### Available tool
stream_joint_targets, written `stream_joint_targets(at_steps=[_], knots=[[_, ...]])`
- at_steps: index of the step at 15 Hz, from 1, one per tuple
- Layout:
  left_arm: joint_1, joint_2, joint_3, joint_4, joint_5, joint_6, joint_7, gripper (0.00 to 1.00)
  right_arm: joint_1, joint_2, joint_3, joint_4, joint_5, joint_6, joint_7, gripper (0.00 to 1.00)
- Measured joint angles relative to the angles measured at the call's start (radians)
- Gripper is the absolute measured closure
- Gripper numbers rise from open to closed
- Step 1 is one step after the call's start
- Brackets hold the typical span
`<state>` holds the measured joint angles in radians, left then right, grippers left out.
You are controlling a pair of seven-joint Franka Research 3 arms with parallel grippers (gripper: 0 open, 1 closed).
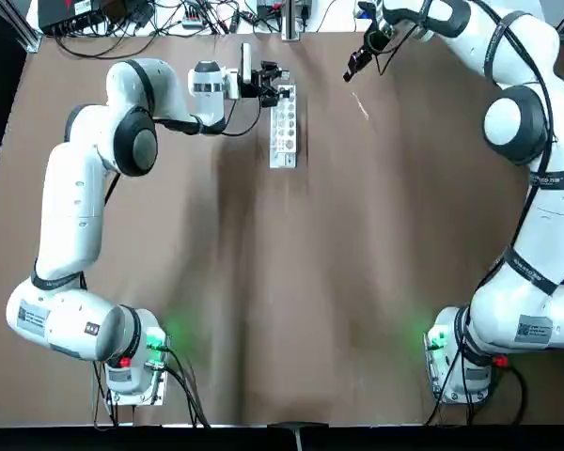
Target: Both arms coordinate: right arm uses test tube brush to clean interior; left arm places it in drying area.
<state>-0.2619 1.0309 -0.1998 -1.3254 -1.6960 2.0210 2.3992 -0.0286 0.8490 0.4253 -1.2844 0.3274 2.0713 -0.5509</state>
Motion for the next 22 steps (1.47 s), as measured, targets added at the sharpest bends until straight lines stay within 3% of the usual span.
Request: stream_joint_targets(at_steps=[4,11,12,13,16,20,22], knots=[[-0.018,0.052,0.0,0.076,-0.014,0.018,0.0,0.24,0.028,0.0,-0.004,-0.003,-0.039,0.023,0.286,0.98],[-0.024,0.073,0.0,0.094,-0.014,0.021,0.0,0.27,0.054,0.005,-0.045,-0.048,-0.072,0.082,0.7,0.98],[-0.024,0.073,0.0,0.094,-0.014,0.022,0.0,0.29,0.053,0.009,-0.053,-0.059,-0.073,0.081,0.729,0.98],[-0.025,0.073,0.0,0.094,-0.014,0.022,0.0,0.36,0.054,0.014,-0.059,-0.075,-0.074,0.082,0.748,0.98],[-0.025,0.073,0.002,0.094,-0.014,0.023,0.0,0.38,0.074,0.029,-0.077,-0.11,-0.074,0.133,0.775,0.98],[-0.032,0.073,0.003,0.094,-0.014,0.025,0.0,0.5,0.089,0.038,-0.083,-0.155,-0.074,0.228,0.791,0.98],[-0.034,0.073,0.004,0.094,-0.014,0.026,0.0,0.51,0.089,0.041,-0.085,-0.158,-0.074,0.235,0.794,0.97]])
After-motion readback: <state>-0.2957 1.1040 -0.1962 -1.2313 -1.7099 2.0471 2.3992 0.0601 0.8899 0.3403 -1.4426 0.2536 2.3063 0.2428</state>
